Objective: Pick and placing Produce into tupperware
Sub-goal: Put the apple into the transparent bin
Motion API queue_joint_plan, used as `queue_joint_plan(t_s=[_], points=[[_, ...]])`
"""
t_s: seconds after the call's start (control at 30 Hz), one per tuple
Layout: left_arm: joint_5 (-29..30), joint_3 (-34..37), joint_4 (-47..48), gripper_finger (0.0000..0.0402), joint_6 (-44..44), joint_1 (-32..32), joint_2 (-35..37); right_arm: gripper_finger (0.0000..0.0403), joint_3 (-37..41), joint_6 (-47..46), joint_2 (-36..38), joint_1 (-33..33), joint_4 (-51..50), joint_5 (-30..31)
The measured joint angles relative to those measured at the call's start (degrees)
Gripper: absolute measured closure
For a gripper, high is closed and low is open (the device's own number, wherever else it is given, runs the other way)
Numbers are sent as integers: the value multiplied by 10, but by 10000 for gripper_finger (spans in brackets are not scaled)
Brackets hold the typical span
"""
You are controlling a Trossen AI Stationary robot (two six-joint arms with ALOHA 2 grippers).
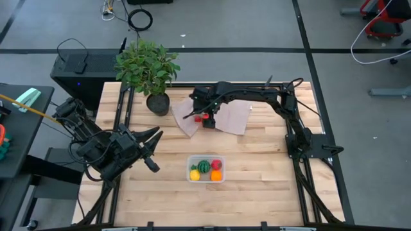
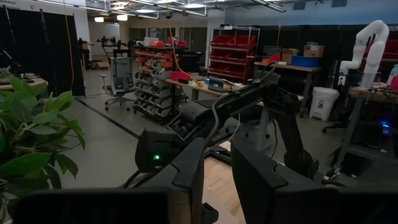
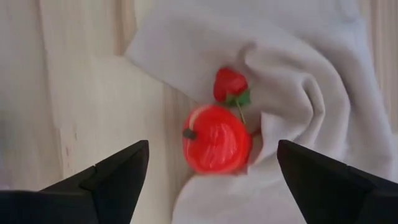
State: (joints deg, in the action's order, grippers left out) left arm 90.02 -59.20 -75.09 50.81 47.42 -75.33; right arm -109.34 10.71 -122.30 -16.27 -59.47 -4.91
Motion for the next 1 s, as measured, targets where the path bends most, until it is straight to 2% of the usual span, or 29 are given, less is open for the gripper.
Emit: queue_joint_plan(t_s=[0.2, 0.43, 0.63, 1.0], points=[[0, 0, 0, 311, 0, 0, 0, 49, 0, -6, 0, -6, 49, -25], [0, 0, 0, 319, -1, 0, 0, 50, -1, -5, -28, -12, 35, -28], [0, 0, 0, 314, -2, 0, 0, 44, 0, 3, -61, 1, 12, 4], [0, 0, 0, 316, -2, 0, 0, 43, 0, 3, -61, -3, 11, 6]])
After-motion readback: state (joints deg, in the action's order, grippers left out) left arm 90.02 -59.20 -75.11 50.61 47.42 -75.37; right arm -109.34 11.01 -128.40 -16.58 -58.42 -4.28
